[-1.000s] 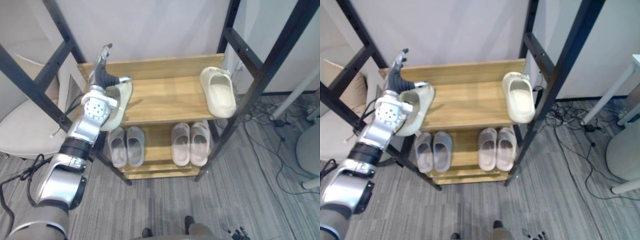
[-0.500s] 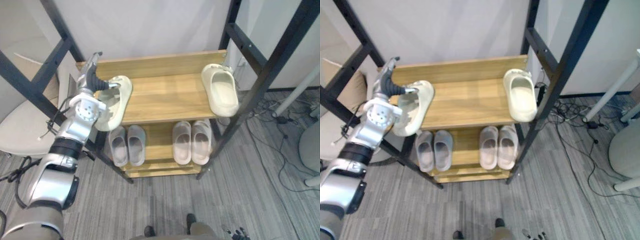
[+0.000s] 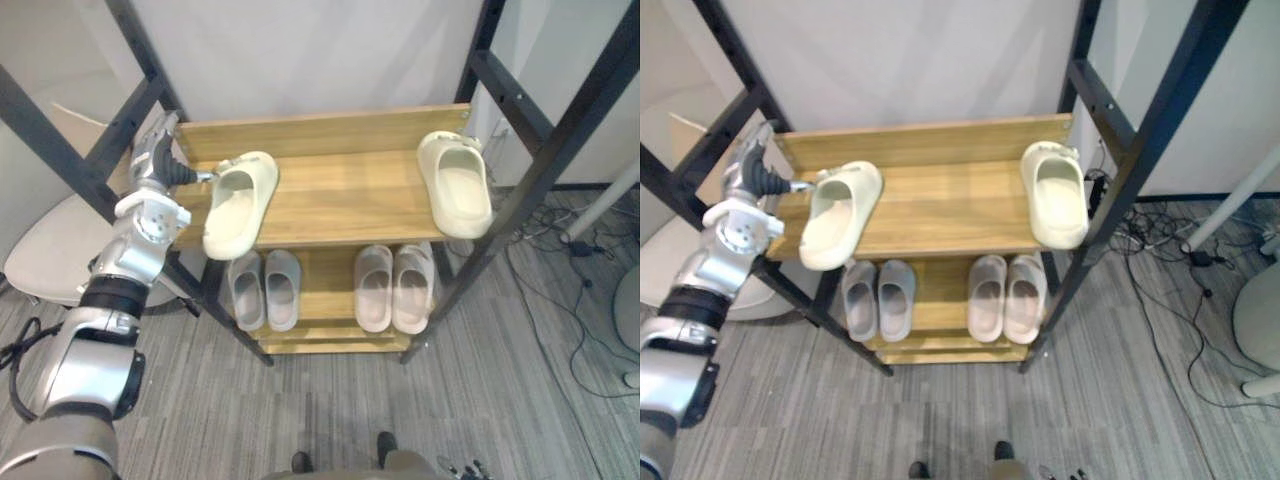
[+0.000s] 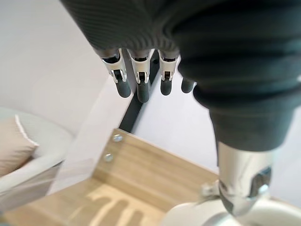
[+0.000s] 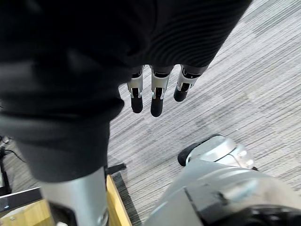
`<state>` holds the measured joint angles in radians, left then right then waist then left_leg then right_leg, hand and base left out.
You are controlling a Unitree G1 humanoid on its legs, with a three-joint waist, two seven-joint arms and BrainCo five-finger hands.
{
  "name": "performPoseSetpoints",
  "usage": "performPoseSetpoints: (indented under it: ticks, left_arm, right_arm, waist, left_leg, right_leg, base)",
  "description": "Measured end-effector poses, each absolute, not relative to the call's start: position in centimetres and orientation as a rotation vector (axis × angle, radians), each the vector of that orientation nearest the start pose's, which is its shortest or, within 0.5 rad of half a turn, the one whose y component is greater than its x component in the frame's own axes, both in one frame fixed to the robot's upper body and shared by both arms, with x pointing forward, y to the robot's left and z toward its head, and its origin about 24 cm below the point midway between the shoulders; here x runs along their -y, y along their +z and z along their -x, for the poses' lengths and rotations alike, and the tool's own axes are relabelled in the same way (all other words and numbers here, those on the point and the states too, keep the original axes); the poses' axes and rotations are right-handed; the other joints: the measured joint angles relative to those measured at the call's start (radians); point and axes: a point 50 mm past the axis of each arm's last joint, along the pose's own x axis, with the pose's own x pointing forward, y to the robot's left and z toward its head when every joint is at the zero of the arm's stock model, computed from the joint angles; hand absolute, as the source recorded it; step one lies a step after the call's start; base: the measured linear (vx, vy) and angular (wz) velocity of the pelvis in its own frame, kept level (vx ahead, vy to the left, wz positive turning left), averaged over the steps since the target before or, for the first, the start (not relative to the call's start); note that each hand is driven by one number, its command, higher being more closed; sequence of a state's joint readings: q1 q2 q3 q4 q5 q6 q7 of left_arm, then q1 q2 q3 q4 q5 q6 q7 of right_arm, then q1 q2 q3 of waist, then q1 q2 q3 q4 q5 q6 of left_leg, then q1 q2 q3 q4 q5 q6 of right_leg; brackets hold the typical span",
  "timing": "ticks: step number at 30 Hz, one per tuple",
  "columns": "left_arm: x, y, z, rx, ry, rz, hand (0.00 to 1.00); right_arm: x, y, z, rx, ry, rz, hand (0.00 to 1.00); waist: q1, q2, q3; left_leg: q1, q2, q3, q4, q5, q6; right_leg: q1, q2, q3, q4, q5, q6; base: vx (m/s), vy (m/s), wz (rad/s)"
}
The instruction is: Organize the slippers on the shoe rack
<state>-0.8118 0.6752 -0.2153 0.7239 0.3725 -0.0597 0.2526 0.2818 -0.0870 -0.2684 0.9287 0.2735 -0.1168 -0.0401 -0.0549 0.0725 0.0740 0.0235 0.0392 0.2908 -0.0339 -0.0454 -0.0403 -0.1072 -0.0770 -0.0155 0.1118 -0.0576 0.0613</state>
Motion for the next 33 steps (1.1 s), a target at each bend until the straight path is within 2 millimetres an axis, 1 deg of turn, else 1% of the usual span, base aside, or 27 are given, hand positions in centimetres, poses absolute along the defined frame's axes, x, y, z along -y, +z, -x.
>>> performPoseSetpoints:
  ticks: [6,12,15,26,27,33]
  left_arm:
    - [-26.93,18.56,-37.58,0.216,0.325,-1.072,0.00]
    - [-27.32,18.12,-37.57,0.186,0.330,-1.071,0.00]
    - [-27.31,18.15,-37.58,0.187,0.331,-1.065,0.00]
    - [-27.31,18.19,-37.58,0.189,0.333,-1.040,0.00]
    - [-27.32,18.18,-37.58,0.189,0.333,-1.040,1.00]
    - [-27.32,18.27,-37.69,0.186,0.336,-1.039,1.00]
  right_arm:
    - [23.39,-15.42,-3.95,-1.013,-0.577,-0.225,0.00]
    - [23.41,-15.39,-4.07,-1.009,-0.576,-0.225,0.00]
    - [23.40,-15.35,-4.21,-1.004,-0.575,-0.225,0.00]
    - [23.45,-15.32,-4.35,-1.001,-0.576,-0.224,0.00]
    - [23.45,-15.32,-4.35,-1.001,-0.576,-0.224,0.00]
    - [23.53,-15.35,-4.32,-1.005,-0.580,-0.221,0.00]
  waist:
    - [-0.003,0.002,0.001]
    - [-0.004,0.004,0.011]
    - [-0.012,0.005,0.022]
    - [-0.018,0.008,0.026]
    - [-0.018,0.008,0.026]
    - [-0.021,0.011,0.028]
  left_leg:
    - [0.000,0.002,0.003,-0.004,0.000,0.000]
    - [-0.008,0.001,0.027,-0.020,0.002,-0.004]
    - [-0.008,0.002,0.030,-0.022,0.002,-0.004]
    - [-0.011,0.001,0.027,-0.023,0.002,-0.004]
    - [-0.011,0.001,0.027,-0.023,0.002,-0.004]
    - [-0.016,0.001,0.028,-0.023,0.002,-0.004]
  right_leg:
    - [-0.001,0.003,0.002,-0.005,0.000,0.000]
    - [-0.033,0.008,0.028,0.003,0.001,0.000]
    - [-0.035,0.010,0.031,0.000,0.001,-0.001]
    - [-0.034,0.010,0.032,-0.013,0.009,-0.004]
    - [-0.035,0.010,0.032,-0.014,0.009,-0.003]
    - [-0.034,0.011,0.035,-0.036,0.022,0.000]
  base:
    - [0.00,0.000,-0.01]
    - [0.01,-0.002,-0.13]
    - [0.03,-0.008,-0.06]
    - [0.01,-0.003,-0.01]
    - [0.00,0.000,0.00]
    - [0.00,0.000,0.00]
